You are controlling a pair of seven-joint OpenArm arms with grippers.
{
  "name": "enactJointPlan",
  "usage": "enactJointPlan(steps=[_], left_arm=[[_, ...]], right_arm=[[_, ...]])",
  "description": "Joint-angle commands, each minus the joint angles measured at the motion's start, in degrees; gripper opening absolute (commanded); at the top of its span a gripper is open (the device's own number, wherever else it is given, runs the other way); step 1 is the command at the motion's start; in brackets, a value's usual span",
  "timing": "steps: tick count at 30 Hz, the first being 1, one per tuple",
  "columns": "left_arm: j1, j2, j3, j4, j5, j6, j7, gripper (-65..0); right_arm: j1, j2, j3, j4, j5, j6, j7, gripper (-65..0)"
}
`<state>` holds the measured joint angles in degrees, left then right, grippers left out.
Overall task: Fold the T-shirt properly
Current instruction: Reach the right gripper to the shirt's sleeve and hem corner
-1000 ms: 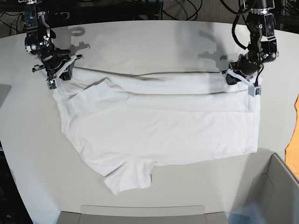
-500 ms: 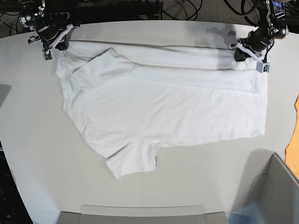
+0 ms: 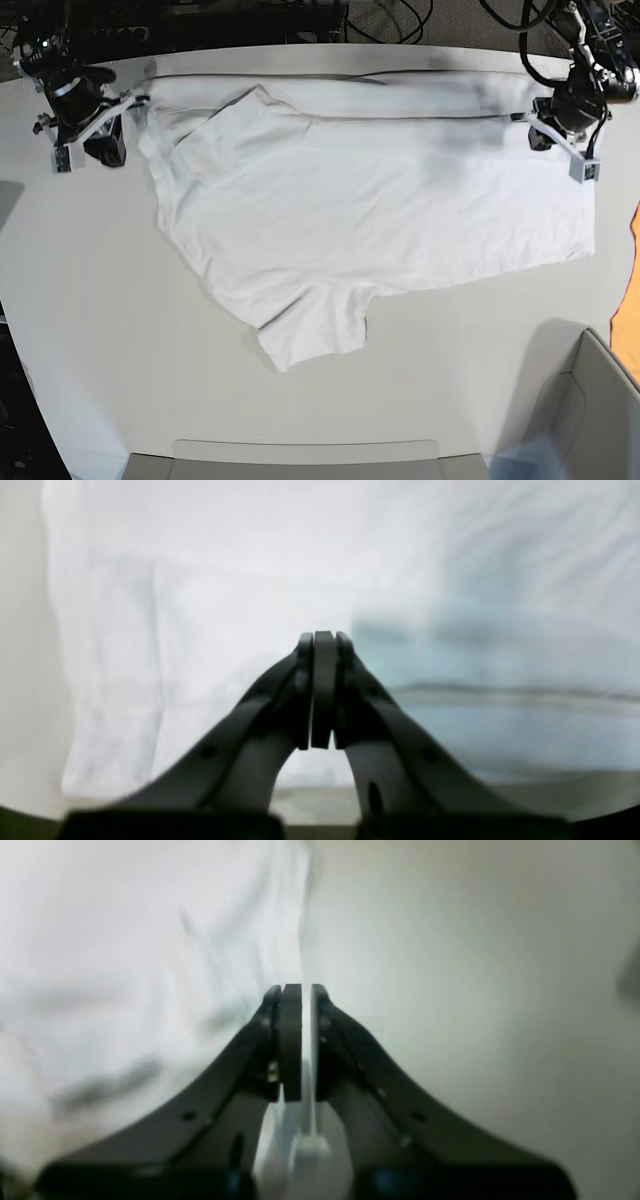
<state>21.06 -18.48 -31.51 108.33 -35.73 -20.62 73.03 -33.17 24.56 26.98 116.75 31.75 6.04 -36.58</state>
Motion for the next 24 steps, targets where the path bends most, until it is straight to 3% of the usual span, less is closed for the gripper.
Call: enactJointPlan(steps=[1, 6, 10, 14, 19, 24], left_arm=[[-0.6, -0.7, -0.4, 0.7, 0.4, 0.2, 0.6, -65.0], [-5.3, -0.7, 0.1, 0.7, 0.4, 0.3, 0.9, -65.0], [-7.4, 0.7, 0.1, 0.7, 0.4, 0.4, 0.9, -65.0], [-7.5, 0.9, 0.1, 0.7, 0.4, 0.4, 0.9, -65.0], [-7.1, 1.7, 0.0, 0.7, 0.4, 0.3, 0.9, -65.0], [-7.0, 1.6, -0.4, 0.6, 0.4, 0.3, 0.8, -65.0]], right_arm=[[3.8, 1.2, -1.7, 0.3, 0.2, 0.0, 1.5, -62.4], [25.7, 0.5, -15.4, -10.7, -4.5, 0.0, -8.0, -62.4], [37.8, -3.1, -24.2, -26.6, -10.7, 0.0, -5.6, -62.4], [44.1, -6.4, -29.6, -38.6, -15.2, 0.0, -0.9, -62.4], [44.4, -7.5, -31.2, -43.9, -17.6, -0.1, -0.7, -62.4], [33.0, -3.1, -30.2, -33.8, -17.1, -0.2, -5.5, -62.4]])
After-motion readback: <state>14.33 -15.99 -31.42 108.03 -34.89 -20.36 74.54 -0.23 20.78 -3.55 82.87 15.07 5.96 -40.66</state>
